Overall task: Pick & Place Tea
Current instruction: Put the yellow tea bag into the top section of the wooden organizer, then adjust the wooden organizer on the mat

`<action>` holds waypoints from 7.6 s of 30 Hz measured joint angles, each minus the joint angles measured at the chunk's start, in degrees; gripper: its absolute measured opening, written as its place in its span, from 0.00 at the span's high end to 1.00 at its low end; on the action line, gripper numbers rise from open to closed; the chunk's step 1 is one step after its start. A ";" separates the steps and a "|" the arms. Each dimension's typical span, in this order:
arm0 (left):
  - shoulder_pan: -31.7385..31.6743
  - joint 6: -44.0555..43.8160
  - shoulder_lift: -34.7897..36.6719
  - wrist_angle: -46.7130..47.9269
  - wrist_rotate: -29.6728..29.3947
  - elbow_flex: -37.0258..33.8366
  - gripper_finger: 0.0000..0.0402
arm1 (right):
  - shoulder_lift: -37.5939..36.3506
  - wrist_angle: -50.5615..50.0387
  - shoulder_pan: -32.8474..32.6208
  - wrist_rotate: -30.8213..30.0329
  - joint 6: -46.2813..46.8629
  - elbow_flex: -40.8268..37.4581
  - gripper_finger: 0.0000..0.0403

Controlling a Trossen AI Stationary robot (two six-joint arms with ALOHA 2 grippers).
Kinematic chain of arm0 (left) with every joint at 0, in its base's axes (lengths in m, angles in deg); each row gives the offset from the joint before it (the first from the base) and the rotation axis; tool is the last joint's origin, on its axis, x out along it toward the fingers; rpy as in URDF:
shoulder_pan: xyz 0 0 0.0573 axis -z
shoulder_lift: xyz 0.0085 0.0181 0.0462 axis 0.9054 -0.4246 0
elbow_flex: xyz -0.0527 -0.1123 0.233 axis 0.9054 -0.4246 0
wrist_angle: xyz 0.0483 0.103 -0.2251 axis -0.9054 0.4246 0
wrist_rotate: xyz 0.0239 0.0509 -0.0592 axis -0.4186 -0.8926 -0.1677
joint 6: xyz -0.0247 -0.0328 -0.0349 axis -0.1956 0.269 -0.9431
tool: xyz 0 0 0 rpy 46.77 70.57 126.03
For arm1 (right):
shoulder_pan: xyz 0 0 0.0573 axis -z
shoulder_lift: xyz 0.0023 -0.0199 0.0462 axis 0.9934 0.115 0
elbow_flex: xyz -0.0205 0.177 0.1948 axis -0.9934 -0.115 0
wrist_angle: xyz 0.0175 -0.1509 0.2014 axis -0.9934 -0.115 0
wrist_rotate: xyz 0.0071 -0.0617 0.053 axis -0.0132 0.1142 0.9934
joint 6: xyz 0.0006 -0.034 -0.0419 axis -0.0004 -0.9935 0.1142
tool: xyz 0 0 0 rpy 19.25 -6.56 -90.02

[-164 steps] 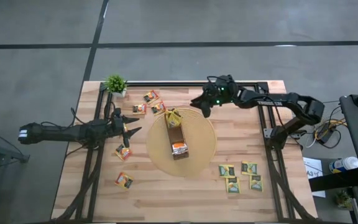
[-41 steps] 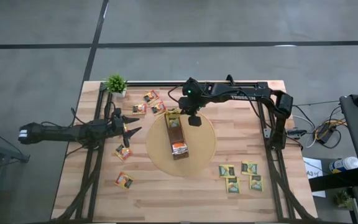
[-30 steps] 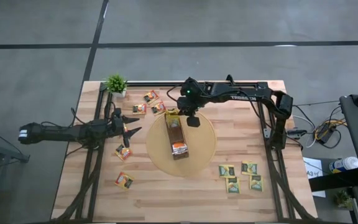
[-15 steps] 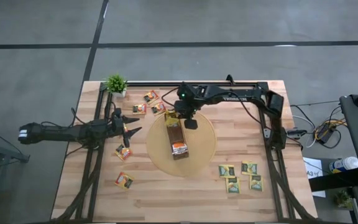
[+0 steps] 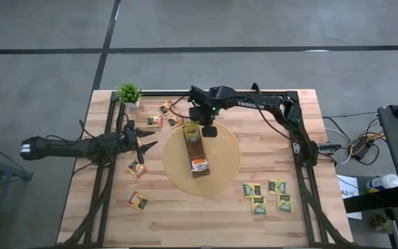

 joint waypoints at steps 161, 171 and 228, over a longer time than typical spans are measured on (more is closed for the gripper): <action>-0.02 -0.02 -0.43 0.02 -0.01 0.00 0.50 | 11.86 -25.20 -9.31 -15.47 1.10 23.98 0.98; 0.00 -0.02 -0.43 0.02 -0.01 -0.02 0.50 | 11.79 -25.11 -9.40 -15.38 1.85 23.98 0.98; 0.00 0.00 -0.45 0.02 -0.01 0.00 0.50 | -26.88 33.80 -23.09 13.15 21.73 -39.27 0.74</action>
